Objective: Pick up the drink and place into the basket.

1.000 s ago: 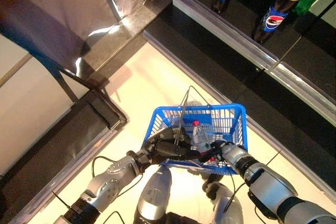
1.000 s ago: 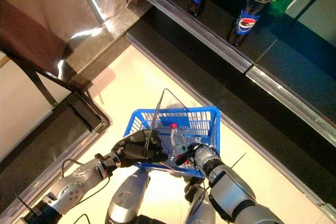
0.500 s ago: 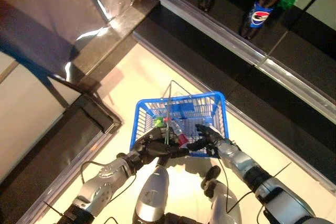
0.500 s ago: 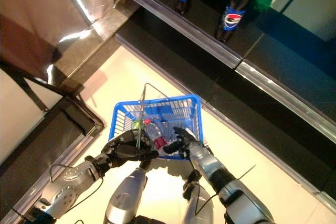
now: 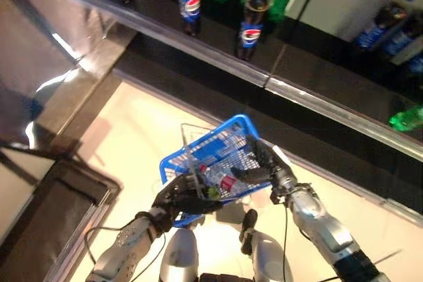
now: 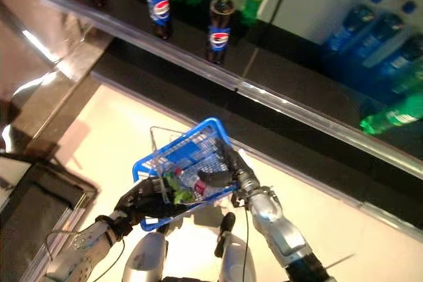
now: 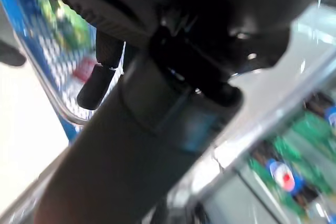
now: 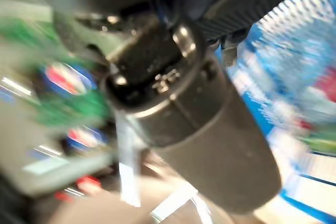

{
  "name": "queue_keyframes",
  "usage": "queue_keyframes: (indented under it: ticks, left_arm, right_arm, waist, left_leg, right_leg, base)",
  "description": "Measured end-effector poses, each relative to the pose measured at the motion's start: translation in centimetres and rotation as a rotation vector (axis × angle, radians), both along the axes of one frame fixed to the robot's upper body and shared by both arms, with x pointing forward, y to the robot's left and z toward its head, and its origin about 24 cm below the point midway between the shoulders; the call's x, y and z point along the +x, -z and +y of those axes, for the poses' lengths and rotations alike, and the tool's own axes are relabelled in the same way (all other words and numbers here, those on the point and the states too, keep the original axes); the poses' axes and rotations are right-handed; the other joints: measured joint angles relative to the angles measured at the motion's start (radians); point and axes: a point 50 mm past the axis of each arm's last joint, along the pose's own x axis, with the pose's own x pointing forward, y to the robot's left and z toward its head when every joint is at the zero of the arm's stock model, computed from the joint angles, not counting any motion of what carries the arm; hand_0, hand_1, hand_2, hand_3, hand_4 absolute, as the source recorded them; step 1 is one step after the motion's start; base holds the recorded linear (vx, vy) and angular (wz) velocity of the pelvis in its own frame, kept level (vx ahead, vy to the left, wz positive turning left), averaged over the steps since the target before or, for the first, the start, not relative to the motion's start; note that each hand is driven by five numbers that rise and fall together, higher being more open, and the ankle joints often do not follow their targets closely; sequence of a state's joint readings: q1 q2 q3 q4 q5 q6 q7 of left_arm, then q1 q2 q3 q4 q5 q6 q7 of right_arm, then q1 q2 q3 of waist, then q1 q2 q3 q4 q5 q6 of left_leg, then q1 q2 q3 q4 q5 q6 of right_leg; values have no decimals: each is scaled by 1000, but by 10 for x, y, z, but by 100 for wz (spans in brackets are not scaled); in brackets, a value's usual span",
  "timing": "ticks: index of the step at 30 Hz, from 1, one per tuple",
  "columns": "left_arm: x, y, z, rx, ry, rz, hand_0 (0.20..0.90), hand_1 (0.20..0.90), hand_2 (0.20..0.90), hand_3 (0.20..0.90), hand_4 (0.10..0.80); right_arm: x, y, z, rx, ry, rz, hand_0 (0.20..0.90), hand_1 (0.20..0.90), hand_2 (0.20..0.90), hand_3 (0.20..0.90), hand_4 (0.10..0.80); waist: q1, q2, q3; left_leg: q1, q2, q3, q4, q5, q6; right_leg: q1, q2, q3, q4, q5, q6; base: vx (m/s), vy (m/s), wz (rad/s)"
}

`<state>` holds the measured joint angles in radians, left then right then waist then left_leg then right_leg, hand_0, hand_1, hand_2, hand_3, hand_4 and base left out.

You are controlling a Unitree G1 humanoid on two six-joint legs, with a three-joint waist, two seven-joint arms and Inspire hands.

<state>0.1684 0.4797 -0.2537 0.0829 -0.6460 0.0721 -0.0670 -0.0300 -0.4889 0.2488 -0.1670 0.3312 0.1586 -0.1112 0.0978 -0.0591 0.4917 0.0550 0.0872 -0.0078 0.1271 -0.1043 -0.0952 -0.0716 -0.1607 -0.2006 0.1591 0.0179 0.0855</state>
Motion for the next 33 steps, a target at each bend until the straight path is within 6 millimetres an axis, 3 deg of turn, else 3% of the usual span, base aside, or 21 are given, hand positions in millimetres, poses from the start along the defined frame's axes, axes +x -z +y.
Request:
queue_keyframes:
  ticks: [3,5,9,13,18,20,23,24,26,28,30,31,32,33]
  left_arm:
    - [-25,30,15,45,-139,128,300,300,300,200,100]
    - [-35,42,15,49,-191,183,300,300,300,200,100]
    - [-63,78,17,63,-342,336,300,300,300,200,100]
    - [-87,98,36,116,-491,448,300,300,300,200,100]
    - [-123,116,55,189,-637,592,300,300,300,200,100]
    - [-140,123,56,197,-712,663,300,300,300,200,100]
    - [-151,128,55,175,-794,711,300,300,300,200,100]
    - [-151,128,56,162,-833,713,300,300,300,200,100]
    - [-149,129,58,130,-895,711,300,300,300,200,100]
    - [-144,133,57,88,-980,732,300,300,300,200,100]
    - [-137,134,58,88,-996,731,300,300,300,200,100]
    - [-137,135,55,80,-996,738,300,300,300,200,100]
    - [-144,139,45,61,-993,764,300,300,300,200,100]
    - [-148,141,38,46,-992,777,300,300,300,200,100]
  right_arm:
    - [-12,-1,-27,18,64,-25,900,900,900,900,800]
    - [-19,4,-34,39,83,-5,900,900,900,900,800]
    - [-33,21,-29,123,34,70,900,900,900,900,800]
    - [-38,40,-26,186,66,133,900,900,900,900,800]
    - [-56,92,-39,135,189,333,900,900,900,900,800]
    - [-74,123,-47,19,252,471,900,900,900,900,800]
    - [-106,160,-61,-75,351,679,900,900,900,900,800]
    - [-116,169,-64,-87,382,735,900,900,900,900,800]
    - [-128,182,-64,-96,419,810,900,900,900,900,800]
    - [-146,201,-57,-96,452,929,900,900,900,900,800]
    - [-153,213,-49,-111,450,996,900,900,900,900,800]
    - [-150,218,-45,-143,428,1024,900,900,900,900,800]
    - [-149,218,-48,-172,418,1023,900,900,900,900,800]
    - [-149,217,-52,-192,416,1019,900,900,900,900,800]
  waist:
    - [-40,-10,-65]
    - [-55,-9,-95]
    - [-83,2,-161]
    - [-102,3,-189]
    - [-103,18,-256]
    - [-103,18,-292]
    - [-103,11,-299]
    - [-102,17,-298]
    - [-102,2,-306]
    - [-102,-15,-312]
    - [-97,-31,-311]
    - [-68,-54,-303]
    - [-56,-50,-307]
    - [-52,-19,-307]
  left_leg:
    - [31,22,31,-45,3,-6]
    - [41,30,38,-60,5,-8]
    - [69,50,71,-84,8,-14]
    - [87,63,81,-94,11,-20]
    - [101,81,123,-99,12,-21]
    - [104,88,136,-103,13,-22]
    - [116,103,136,-89,12,-20]
    - [107,120,136,-84,13,-11]
    - [81,123,134,-45,13,-11]
    - [22,132,137,47,51,35]
    - [-45,119,127,136,127,25]
    - [-54,7,50,159,107,23]
    - [-51,-55,39,125,81,56]
    - [-44,-74,38,88,71,69]
  right_leg:
    - [3,25,23,-32,7,-6]
    - [8,32,30,-47,9,-8]
    - [20,56,47,-68,12,-14]
    - [32,69,48,-76,17,-22]
    - [8,78,65,-51,-6,-29]
    - [-29,87,68,22,-34,-35]
    - [-47,101,78,69,-70,-60]
    - [-59,120,72,94,-77,-70]
    - [-90,119,81,135,-98,-93]
    - [-89,128,64,129,-104,-110]
    - [-60,131,69,39,-96,-106]
    - [-34,108,119,-31,-69,-114]
    - [-5,107,133,-88,-64,-105]
    - [-2,125,128,-84,-85,-86]
  base:
    - [10,-55,-31]
    - [9,-84,-24]
    - [-1,-128,-16]
    - [-10,-141,-7]
    - [-6,-216,-16]
    - [-7,-230,-21]
    - [-1,-258,-11]
    - [16,-328,-10]
    - [17,-212,-1]
    - [102,-283,21]
    - [177,-195,-17]
    - [205,-107,-79]
    - [202,-98,-91]
    - [250,-74,-56]
